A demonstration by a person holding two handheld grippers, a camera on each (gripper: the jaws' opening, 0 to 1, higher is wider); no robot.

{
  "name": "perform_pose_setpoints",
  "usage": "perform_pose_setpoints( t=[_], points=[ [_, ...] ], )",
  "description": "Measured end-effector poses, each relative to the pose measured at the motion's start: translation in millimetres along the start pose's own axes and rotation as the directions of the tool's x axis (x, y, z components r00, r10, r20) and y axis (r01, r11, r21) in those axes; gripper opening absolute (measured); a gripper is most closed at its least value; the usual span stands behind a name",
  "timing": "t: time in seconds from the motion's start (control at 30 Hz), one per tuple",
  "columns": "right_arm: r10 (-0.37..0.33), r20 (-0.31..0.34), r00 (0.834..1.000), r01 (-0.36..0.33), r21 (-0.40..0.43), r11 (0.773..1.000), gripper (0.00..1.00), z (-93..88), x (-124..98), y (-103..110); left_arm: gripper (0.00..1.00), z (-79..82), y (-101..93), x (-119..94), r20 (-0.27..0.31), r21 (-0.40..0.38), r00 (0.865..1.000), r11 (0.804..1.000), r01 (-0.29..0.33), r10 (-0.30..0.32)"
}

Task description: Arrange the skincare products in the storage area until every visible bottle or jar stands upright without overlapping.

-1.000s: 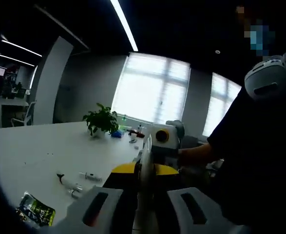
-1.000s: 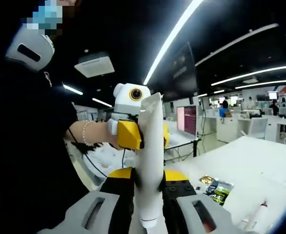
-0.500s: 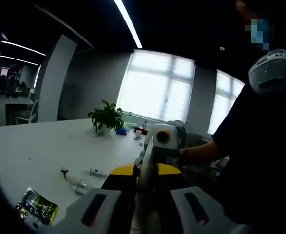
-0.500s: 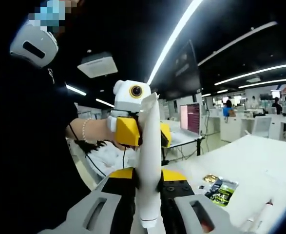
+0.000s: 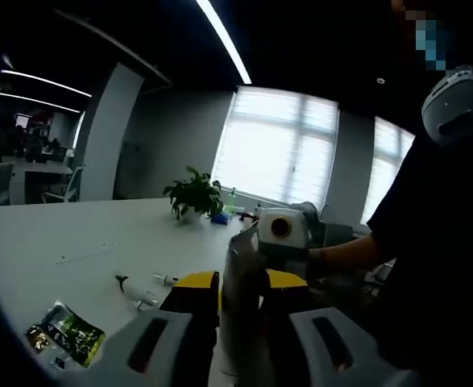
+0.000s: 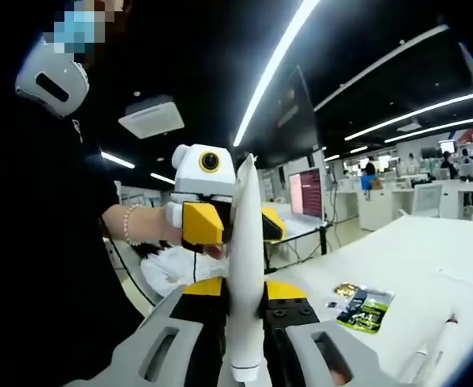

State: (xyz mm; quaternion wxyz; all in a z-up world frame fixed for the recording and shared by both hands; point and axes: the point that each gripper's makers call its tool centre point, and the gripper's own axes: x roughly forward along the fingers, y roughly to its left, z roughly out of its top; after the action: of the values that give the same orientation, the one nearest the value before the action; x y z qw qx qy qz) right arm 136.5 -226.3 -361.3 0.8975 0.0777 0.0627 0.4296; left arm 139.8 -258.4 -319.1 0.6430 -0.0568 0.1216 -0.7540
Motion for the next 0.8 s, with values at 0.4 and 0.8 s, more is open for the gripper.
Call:
perform_pose_setpoints(
  t=[0.4, 0.8],
  points=[
    [-0.025, 0.000, 1.000, 0.025, 0.009, 1.000, 0.04, -10.1, -3, -14, 0.43, -24.0, 19.6, -7, -0.016, -0.009, 0.995, 0.995, -0.100, 0.100],
    [-0.034, 0.007, 0.999, 0.033, 0.030, 0.999, 0.04, -18.4, -1, -27, 0.62, -40.6, 33.4, -13, -0.027, -0.021, 0.984, 0.984, -0.178, 0.177]
  ],
)
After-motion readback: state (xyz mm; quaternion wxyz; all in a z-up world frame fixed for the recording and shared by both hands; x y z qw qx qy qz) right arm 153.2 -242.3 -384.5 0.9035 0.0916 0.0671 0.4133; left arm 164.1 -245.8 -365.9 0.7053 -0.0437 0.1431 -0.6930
